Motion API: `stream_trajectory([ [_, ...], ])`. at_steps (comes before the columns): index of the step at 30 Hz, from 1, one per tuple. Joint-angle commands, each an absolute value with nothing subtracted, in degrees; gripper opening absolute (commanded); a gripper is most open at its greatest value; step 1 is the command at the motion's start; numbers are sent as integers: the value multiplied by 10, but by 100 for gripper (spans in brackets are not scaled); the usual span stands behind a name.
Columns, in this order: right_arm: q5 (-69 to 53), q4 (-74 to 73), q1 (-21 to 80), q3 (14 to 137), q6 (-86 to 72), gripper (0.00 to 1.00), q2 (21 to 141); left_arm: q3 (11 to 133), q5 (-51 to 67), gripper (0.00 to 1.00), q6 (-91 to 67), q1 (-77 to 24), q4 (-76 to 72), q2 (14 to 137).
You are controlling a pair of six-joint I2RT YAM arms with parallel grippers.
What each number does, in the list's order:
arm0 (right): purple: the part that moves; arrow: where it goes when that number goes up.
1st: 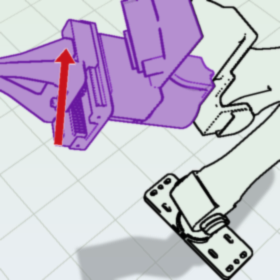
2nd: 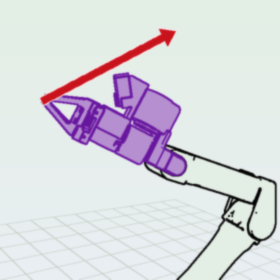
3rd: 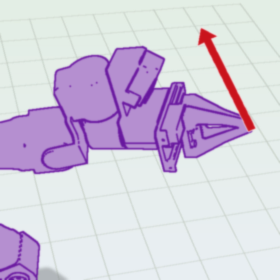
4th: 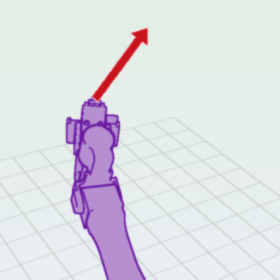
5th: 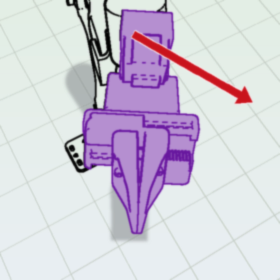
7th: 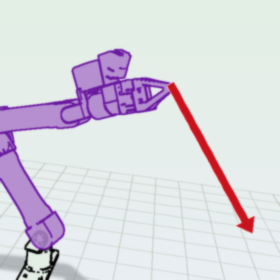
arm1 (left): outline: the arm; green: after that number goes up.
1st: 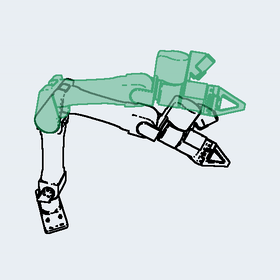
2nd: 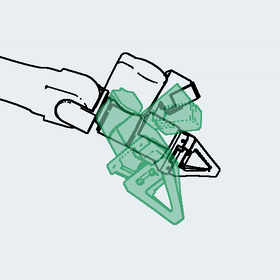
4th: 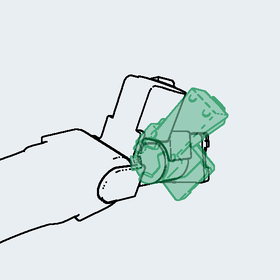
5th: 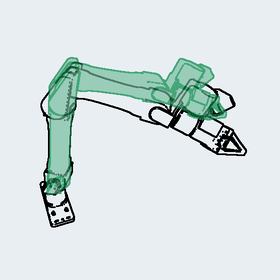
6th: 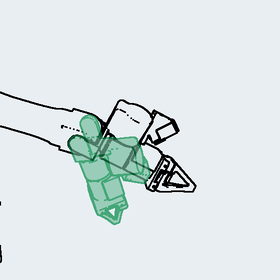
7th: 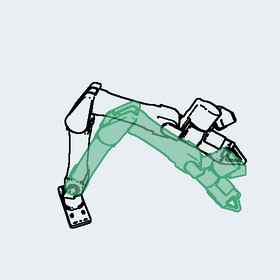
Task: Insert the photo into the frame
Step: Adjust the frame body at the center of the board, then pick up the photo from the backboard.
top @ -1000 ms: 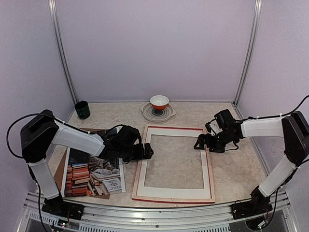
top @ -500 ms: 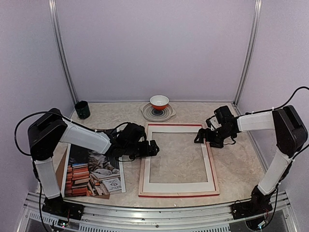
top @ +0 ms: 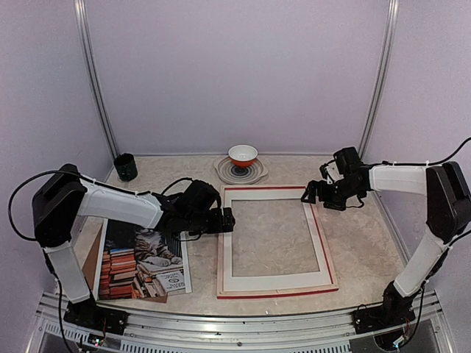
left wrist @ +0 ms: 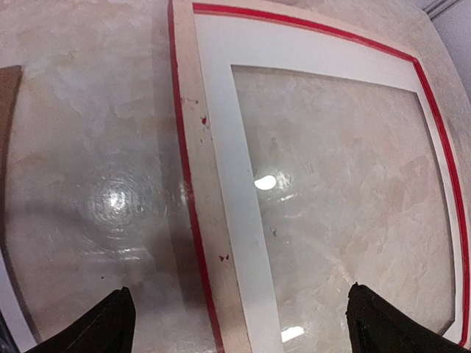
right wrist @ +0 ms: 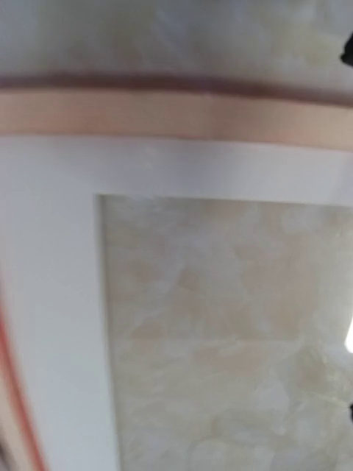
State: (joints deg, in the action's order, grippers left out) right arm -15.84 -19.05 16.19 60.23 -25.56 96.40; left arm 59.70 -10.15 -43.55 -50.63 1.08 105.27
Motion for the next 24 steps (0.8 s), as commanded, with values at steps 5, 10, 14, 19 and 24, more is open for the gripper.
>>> stream_trajectory([
  [5, -255, -198, 163, 660, -243, 99, 867, 608, -227, 99, -418, -464, 171, 924],
  [10, -284, -192, 244, 728, -267, 99, 901, 547, -263, 99, -446, -394, 220, 833],
  [14, -290, -174, 317, 783, -294, 99, 958, 516, -307, 99, -466, -358, 276, 790],
  [19, -295, -194, 416, 909, -315, 99, 1071, 502, -351, 99, -529, -304, 364, 779],
  [24, -306, -232, 497, 1049, -323, 99, 1197, 488, -361, 99, -563, -271, 397, 789],
])
